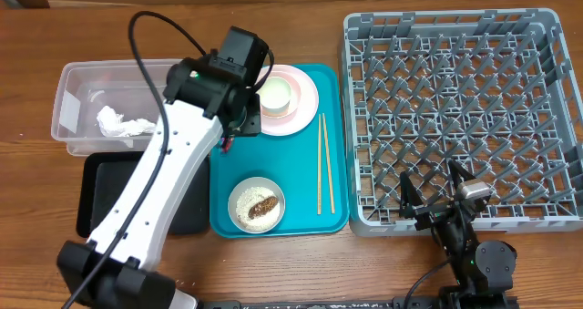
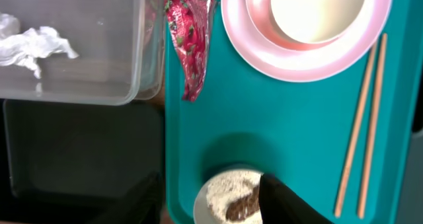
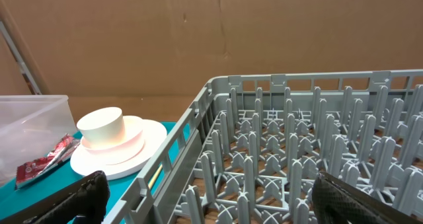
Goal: Sort waste into correct bins and load items into the dishwasher
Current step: 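Reach the left gripper to the red wrapper and grasp it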
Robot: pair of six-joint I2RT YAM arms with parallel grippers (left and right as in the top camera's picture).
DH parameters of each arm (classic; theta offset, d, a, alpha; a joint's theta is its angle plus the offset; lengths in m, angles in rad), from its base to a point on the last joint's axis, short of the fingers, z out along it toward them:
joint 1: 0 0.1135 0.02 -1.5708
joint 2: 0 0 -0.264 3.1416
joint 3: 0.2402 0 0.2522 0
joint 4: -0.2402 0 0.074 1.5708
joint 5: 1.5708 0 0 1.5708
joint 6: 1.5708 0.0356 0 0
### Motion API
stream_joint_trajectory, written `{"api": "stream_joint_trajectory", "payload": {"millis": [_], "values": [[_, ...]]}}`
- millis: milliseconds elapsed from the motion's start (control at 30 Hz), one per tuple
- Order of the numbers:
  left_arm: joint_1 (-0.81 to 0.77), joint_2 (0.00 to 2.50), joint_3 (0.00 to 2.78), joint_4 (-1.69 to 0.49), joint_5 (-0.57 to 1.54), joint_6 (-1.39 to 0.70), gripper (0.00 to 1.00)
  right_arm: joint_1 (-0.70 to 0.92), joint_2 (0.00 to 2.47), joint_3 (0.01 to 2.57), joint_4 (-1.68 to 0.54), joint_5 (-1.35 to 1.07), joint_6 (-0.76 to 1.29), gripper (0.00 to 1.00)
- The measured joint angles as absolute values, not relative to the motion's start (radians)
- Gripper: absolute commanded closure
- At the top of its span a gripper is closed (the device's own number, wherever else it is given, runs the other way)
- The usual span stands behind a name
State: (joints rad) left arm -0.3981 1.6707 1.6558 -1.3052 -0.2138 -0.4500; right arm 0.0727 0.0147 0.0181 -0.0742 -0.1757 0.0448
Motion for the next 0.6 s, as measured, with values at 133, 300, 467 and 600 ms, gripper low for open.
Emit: {"api": "stream_joint_trajectory", "payload": {"millis": [133, 300, 467, 600], "values": [[-0.398, 1.712, 1.599, -1.208, -0.222, -0.442, 0.51, 0.073, 0.015, 0.018, -0.074, -0.176, 0.045, 0.00], [-0.398, 1.768, 1.571, -1.163, -0.271, -0.411, 0.57, 0.073, 0.015, 0.018, -0.074, -0.176, 0.045, 0.00], [-0.398, 1.814, 1.570, -1.120, -0.328, -0.360, 0.64, 0.073, 0.015, 0.018, -0.074, -0.176, 0.045, 0.00], [-0.398, 1.877, 1.570, -1.096, -0.344, -0.331, 0.60, 0.073, 0.015, 0.018, -0.075, -0.176, 0.045, 0.00]]}}
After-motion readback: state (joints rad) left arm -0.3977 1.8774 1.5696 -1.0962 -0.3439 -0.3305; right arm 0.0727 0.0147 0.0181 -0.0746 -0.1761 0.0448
